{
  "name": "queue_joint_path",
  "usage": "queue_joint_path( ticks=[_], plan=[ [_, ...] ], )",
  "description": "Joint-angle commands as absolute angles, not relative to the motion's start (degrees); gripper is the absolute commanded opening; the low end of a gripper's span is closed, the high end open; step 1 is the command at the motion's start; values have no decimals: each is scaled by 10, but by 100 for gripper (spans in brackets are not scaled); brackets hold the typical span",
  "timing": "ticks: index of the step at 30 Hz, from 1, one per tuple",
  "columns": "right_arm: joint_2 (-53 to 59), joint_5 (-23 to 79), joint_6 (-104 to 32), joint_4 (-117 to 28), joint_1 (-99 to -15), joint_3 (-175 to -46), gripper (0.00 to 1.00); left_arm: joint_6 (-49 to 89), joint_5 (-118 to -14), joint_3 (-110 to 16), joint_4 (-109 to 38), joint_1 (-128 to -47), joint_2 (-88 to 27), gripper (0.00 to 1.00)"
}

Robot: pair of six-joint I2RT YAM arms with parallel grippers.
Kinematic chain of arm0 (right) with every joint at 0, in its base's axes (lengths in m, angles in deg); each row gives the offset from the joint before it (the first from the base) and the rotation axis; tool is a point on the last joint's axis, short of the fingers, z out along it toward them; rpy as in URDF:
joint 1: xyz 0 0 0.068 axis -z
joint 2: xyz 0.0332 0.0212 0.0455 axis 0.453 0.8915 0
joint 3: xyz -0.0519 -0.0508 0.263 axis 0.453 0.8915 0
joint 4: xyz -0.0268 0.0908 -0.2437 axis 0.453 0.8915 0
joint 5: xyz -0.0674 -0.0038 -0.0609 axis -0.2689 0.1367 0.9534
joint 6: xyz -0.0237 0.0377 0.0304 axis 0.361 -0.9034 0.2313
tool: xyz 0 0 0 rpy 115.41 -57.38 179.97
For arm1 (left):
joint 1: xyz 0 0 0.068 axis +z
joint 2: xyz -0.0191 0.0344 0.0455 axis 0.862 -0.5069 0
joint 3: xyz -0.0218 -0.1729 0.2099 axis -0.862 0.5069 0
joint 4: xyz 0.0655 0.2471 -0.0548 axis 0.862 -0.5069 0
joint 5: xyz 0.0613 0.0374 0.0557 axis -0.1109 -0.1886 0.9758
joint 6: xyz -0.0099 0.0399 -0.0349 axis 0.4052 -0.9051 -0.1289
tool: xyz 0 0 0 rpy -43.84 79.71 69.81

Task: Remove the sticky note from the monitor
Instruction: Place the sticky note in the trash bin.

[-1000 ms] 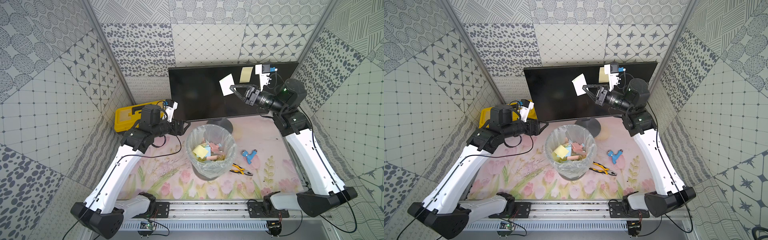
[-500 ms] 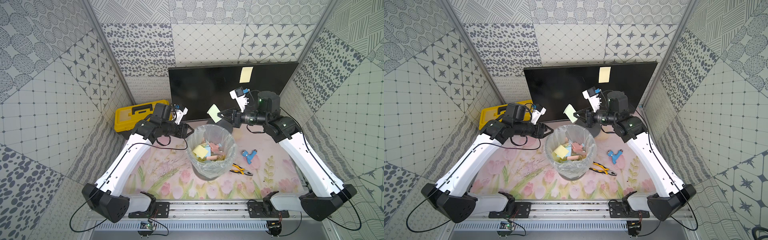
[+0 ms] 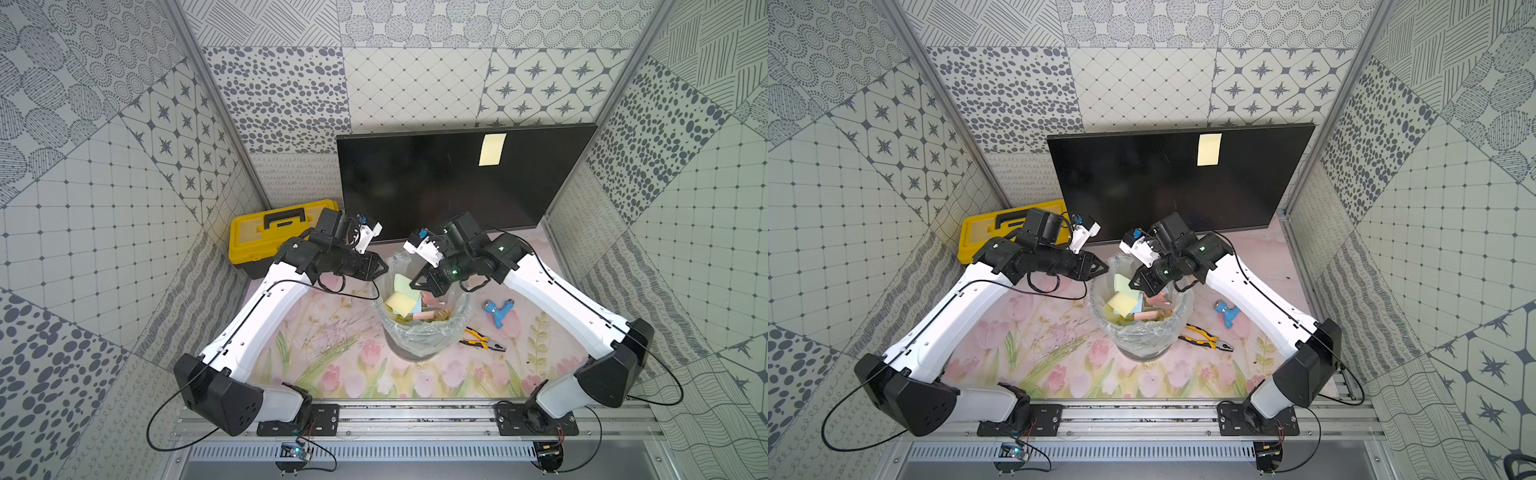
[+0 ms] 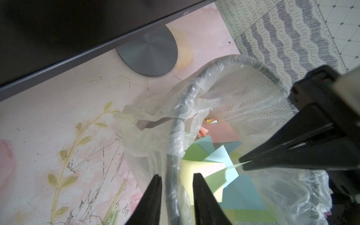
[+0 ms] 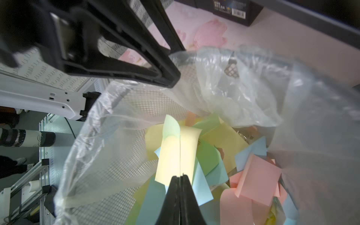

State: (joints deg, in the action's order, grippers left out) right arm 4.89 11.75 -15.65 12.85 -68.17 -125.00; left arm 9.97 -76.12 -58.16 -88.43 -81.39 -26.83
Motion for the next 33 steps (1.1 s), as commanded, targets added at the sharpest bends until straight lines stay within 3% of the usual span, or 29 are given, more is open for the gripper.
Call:
queue_joint_path(
  ticks=[1, 9, 23, 33],
  plan=[
    [56, 151, -123, 157, -696, -1275, 0, 89, -764, -575, -869, -816, -268, 30],
    [102, 199, -99, 209, -720, -1304, 1, 94, -762, -557, -857, -816, -259, 28],
    [104, 247, -80, 244, -724, -1352, 46, 93, -759, -555, -853, -816, -257, 28],
    [83, 267, -72, 245, -723, -1385, 66, 93, -756, -555, -842, -816, -252, 32]
  ],
)
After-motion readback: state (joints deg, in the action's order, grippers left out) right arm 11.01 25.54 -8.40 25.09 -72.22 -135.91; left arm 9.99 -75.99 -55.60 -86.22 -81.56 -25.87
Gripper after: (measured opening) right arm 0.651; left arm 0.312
